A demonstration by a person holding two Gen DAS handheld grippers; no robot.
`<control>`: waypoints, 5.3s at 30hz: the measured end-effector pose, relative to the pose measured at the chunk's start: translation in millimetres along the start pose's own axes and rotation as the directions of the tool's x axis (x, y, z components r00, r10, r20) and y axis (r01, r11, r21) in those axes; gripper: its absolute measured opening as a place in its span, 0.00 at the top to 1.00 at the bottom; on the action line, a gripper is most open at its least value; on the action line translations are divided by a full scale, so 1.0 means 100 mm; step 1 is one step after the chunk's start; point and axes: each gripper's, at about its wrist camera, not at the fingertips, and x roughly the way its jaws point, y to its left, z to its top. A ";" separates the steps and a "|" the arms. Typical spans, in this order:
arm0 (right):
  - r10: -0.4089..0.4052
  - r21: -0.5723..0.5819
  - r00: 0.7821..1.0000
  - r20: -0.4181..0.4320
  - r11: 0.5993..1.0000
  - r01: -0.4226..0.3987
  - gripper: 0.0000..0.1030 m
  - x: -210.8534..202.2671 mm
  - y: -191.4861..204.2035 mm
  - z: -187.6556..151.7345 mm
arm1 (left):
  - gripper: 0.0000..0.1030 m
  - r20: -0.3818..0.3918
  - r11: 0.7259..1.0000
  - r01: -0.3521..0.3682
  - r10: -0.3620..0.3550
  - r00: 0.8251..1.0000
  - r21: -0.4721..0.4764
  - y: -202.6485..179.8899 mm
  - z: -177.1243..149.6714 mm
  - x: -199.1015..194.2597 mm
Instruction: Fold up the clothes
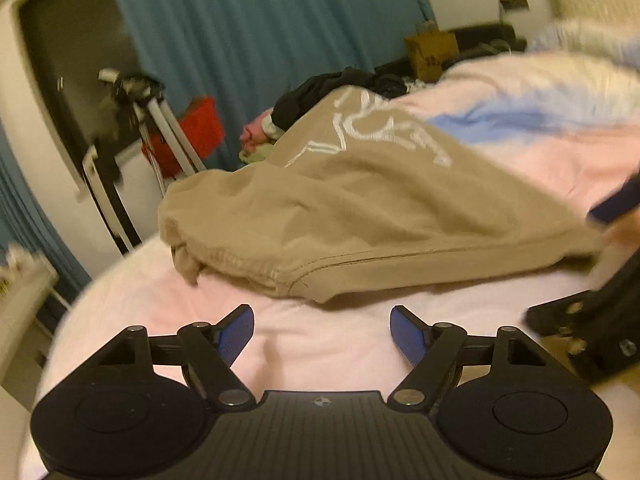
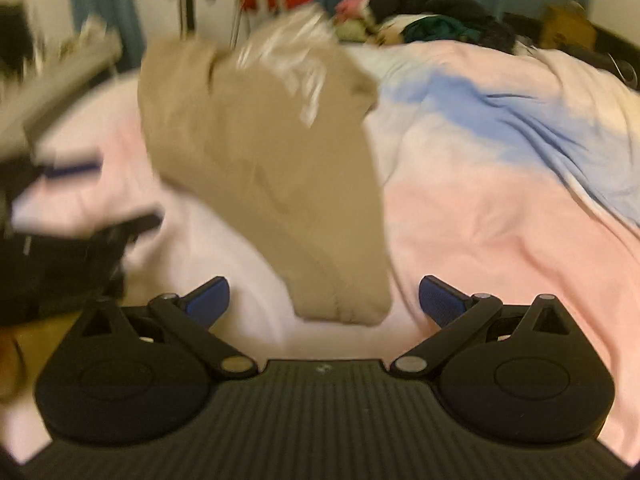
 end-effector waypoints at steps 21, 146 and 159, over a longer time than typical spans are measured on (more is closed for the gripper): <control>-0.109 0.158 0.987 0.119 0.983 0.090 0.00 0.24 -0.12 0.23 | 0.13 0.165 0.842 -0.375 0.464 0.871 -0.387 0.72 0.17 0.22; -0.065 0.150 0.650 0.757 0.986 -0.076 0.00 -4.40 -0.59 2.56 | 0.00 0.335 0.676 -0.244 0.605 0.722 -0.696 2.38 2.33 -4.48; -0.062 0.086 0.528 0.847 0.996 -0.020 0.00 -5.64 -0.50 2.43 | 0.00 0.388 0.720 -0.119 0.497 0.776 -0.684 2.67 2.73 -5.42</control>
